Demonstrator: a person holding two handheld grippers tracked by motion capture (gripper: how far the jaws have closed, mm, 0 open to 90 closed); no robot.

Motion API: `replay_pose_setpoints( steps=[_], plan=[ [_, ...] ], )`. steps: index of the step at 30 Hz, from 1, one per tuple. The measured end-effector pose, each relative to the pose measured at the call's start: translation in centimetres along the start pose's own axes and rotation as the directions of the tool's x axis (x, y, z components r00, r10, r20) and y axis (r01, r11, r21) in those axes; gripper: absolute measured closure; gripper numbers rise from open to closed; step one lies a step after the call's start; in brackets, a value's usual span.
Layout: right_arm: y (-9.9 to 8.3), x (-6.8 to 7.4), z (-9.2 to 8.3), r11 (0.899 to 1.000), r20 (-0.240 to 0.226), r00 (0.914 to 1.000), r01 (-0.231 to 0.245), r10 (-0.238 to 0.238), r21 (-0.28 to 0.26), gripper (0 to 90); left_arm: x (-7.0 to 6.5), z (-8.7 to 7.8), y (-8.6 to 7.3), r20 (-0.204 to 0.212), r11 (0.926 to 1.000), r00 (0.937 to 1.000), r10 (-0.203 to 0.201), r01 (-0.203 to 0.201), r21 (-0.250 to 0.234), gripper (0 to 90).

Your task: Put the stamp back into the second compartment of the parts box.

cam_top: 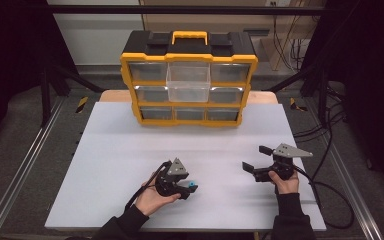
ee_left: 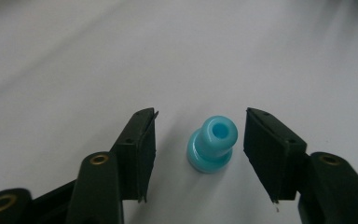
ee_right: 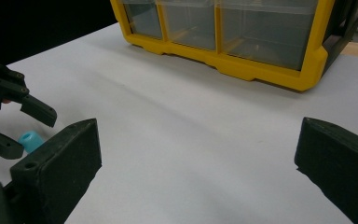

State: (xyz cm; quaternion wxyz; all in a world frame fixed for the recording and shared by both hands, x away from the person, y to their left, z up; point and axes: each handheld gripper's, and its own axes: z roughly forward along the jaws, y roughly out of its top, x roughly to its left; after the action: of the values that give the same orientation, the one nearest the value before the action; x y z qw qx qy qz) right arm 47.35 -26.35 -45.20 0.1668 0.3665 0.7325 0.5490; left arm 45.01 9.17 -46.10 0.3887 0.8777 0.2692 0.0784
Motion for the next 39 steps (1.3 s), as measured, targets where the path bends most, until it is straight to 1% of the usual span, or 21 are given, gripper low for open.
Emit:
replay_pose_setpoints(
  steps=[6, 10, 15, 24, 30, 34, 39],
  plan=[
    [0.00, -0.01, 0.00, 1.000, 0.000, 1.0000, 0.000, 0.000, 0.000, 1.0, -0.06, 0.03, 0.01, 0.002, 0.9999, 1.0000, -0.003, 0.003, 0.012, 52.4],
    [0.00, 0.00, -0.01, 1.000, 0.000, 1.0000, -0.002, 0.002, 0.000, 1.0, -0.19, 0.14, 0.02, 0.006, 0.9996, 1.0000, 0.004, -0.004, 0.026, 57.4],
    [0.02, -0.01, -0.04, 1.000, 0.000, 1.0000, -0.002, 0.002, 0.001, 1.0, -0.28, 0.19, 0.01, 0.010, 0.9996, 0.9999, 0.006, -0.007, 0.026, 63.9],
    [0.02, 0.00, -0.04, 1.000, -0.001, 1.0000, -0.004, 0.004, -0.001, 1.0, -0.33, 0.14, 0.04, 0.016, 0.9996, 0.9998, 0.007, -0.008, 0.027, 71.3],
    [0.00, -0.02, 0.00, 1.000, -0.002, 1.0000, -0.003, 0.003, 0.000, 1.0, -0.34, 0.14, 0.06, 0.016, 0.9996, 0.9998, 0.009, -0.009, 0.028, 71.8],
    [0.01, -0.01, -0.02, 1.000, -0.004, 1.0000, -0.004, 0.004, 0.000, 0.9, -0.23, 0.12, 0.05, 0.022, 0.9996, 0.9997, 0.001, -0.002, 0.027, 71.9],
    [0.00, -0.02, 0.02, 1.000, -0.005, 1.0000, -0.002, 0.002, 0.001, 1.0, -0.11, -0.09, 0.12, 0.019, 0.9997, 0.9998, 0.000, -0.001, 0.025, 72.0]
  ],
)
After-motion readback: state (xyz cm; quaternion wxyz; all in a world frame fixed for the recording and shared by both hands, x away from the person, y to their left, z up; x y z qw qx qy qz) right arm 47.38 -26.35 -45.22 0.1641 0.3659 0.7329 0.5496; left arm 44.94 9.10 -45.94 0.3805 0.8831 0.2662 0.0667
